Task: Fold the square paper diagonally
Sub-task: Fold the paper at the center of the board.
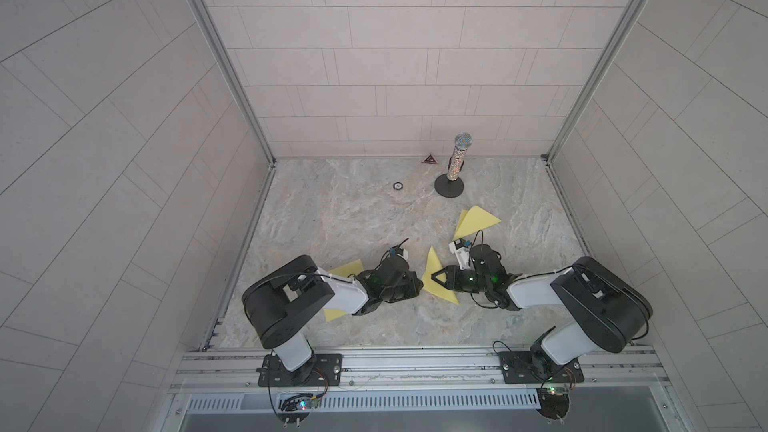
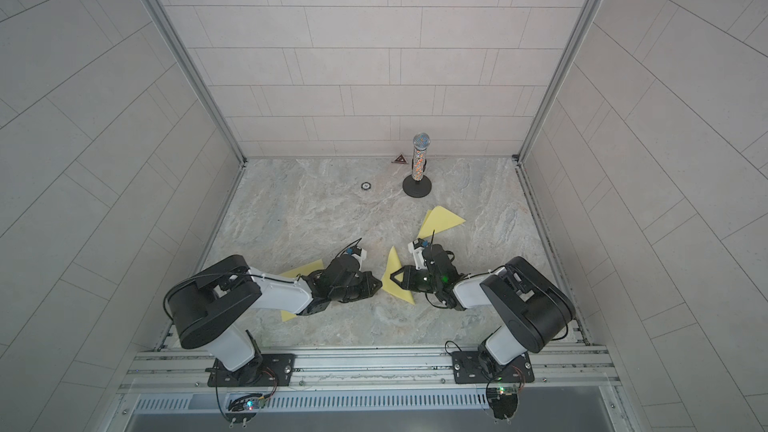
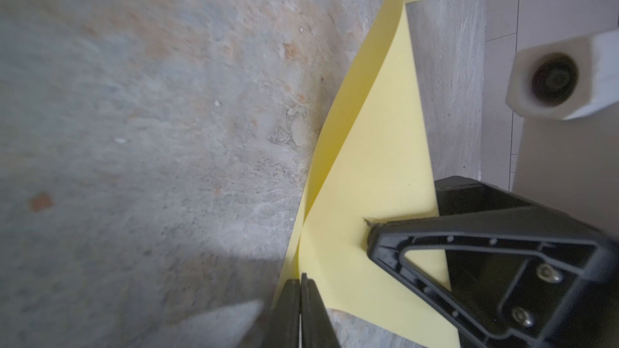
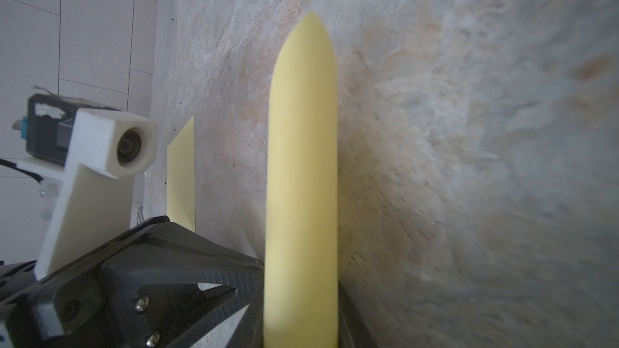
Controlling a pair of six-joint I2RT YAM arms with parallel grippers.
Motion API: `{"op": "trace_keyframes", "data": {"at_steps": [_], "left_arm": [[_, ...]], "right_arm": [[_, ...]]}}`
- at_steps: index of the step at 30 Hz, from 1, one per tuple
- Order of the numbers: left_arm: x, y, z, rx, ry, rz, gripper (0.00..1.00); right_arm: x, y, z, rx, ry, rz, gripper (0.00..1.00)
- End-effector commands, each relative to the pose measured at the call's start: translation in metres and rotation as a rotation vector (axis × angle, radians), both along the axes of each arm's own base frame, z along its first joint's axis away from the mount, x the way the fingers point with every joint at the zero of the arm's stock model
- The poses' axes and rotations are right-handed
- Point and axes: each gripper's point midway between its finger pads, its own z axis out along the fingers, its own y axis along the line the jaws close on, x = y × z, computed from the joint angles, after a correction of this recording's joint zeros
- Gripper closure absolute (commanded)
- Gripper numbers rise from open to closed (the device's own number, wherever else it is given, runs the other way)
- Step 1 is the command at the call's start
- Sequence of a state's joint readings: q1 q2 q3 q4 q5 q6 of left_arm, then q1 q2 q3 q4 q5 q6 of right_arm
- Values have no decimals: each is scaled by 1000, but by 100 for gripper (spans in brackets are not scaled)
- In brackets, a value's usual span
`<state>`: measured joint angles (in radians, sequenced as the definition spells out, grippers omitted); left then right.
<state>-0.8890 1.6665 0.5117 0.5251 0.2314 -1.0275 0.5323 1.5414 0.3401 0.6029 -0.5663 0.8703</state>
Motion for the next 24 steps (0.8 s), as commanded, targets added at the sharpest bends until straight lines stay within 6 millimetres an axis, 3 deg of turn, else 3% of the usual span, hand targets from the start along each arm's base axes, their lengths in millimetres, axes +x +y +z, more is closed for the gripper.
{"op": "trace_keyframes", "data": {"at_steps": [1, 7, 24], "left_arm": [[-19, 32, -42, 158, 88, 15, 86], [-18, 31, -42, 153, 87, 16, 79], [-19, 31, -42, 152, 88, 16, 74]], "right_arm": [[-21, -24, -43, -136, 133, -52, 69], [-23, -28, -48, -156, 144, -73, 70], [-24, -29, -51, -103, 157, -127, 70]]}}
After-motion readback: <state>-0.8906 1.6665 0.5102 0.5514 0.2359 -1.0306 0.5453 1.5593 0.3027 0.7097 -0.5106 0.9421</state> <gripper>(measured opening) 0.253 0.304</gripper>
